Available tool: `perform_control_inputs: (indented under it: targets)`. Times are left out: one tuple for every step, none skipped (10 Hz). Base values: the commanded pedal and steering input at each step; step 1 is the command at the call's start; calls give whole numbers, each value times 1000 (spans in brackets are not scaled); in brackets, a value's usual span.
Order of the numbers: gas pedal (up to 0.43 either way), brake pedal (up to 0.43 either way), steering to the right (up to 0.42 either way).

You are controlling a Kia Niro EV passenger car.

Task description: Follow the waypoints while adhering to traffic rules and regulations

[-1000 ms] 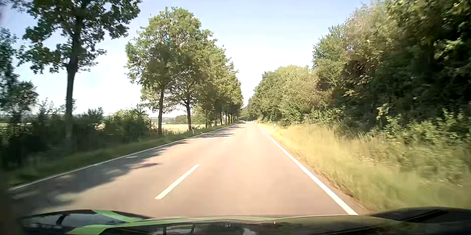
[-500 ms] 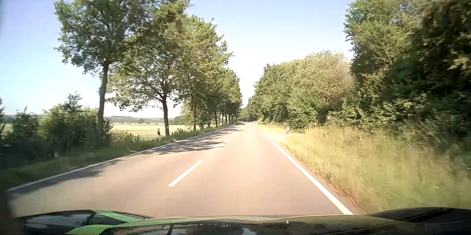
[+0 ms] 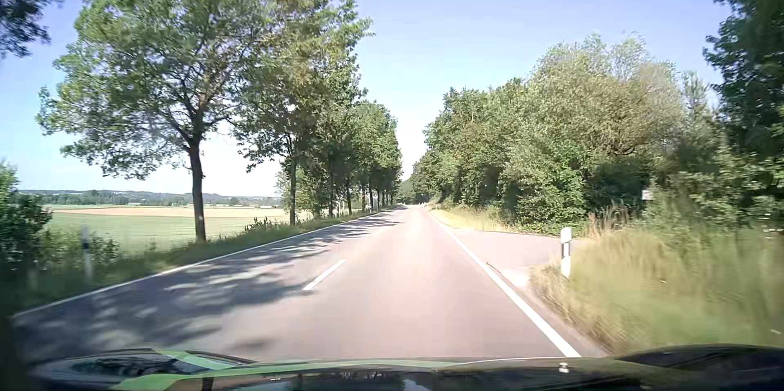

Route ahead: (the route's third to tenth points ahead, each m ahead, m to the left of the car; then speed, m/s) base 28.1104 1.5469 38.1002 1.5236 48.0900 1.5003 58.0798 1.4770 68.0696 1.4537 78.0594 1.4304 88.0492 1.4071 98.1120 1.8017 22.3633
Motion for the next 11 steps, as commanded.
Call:
perform_control_inputs:
  targets:
    - [228, 0, 0]
    - [248, 0, 0]
    - [248, 0, 0]
    - [248, 0, 0]
    - [248, 0, 0]
    - [240, 0, 0]
    - [209, 0, 0]
    - [197, 0, 0]
    - [197, 0, 0]
    - [197, 0, 0]
    - [197, 0, 0]
